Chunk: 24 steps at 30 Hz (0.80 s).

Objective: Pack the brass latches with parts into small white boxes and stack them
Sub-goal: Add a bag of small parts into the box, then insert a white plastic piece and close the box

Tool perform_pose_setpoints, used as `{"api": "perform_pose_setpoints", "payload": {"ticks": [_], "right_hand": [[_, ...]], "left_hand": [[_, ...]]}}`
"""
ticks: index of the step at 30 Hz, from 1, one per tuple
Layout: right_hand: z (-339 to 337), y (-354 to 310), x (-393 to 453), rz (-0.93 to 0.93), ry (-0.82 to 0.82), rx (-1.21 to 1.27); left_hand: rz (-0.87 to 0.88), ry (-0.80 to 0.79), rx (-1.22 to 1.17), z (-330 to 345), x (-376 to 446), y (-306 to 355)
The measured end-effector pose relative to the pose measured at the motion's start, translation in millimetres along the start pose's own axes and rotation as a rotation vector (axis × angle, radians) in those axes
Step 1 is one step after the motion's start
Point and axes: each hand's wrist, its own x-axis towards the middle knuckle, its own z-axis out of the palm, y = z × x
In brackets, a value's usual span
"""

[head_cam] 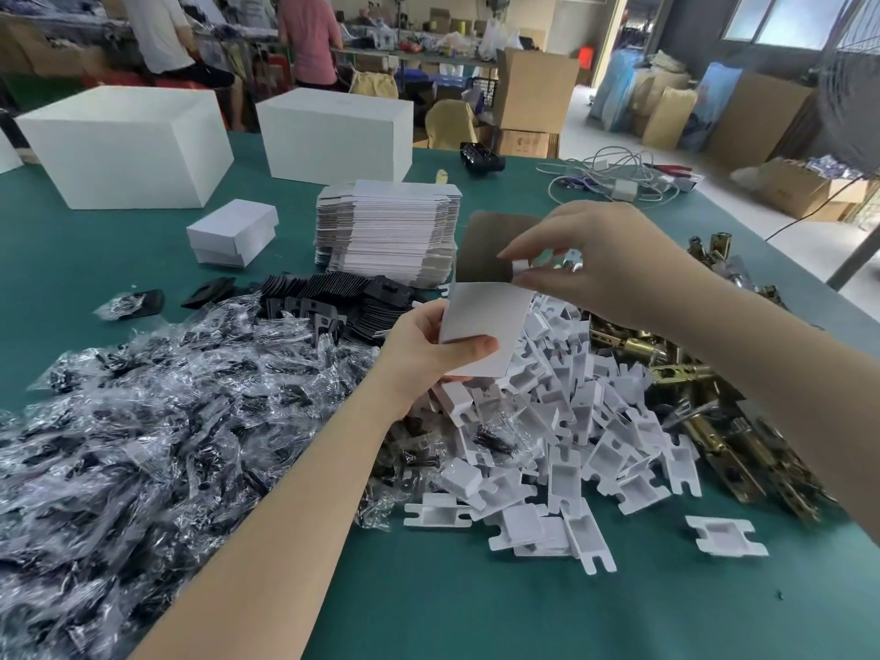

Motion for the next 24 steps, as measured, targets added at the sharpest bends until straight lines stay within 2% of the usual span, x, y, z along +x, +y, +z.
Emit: {"api": "perform_pose_setpoints", "payload": {"ticks": [11, 16, 17, 21, 23, 24], "right_hand": [[1.4, 0.3, -4.9, -0.022, -0.008, -0.122], [6.9, -7.6, -4.4, 0.049, -0.043, -0.154], [9.6, -11.3, -3.6, 0.068, 0.008, -0.164], [27.8, -47.8, 0.6, 0.059, 0.381, -0.09], [45.1, -76.4, 11.1, -0.009, 0.421, -0.035], [56.1, -88.9, 20.2, -0.046, 0.388, -0.018]], "left_hand": [[0.008, -0.01, -0.013, 0.0, 1.8, -0.2], [0.006, 0.004, 0.007, -0.6, 3.3, -3.5], [0.01, 0.016, 0.001, -0.4, 3.5, -3.5], [0.029, 0.032, 0.027, 0.9, 5.4, -4.4], [0.005, 0.058, 0.124, -2.2, 8.0, -12.9], [-0.04, 0.094, 0.19, -4.8, 10.5, -18.9]]}}
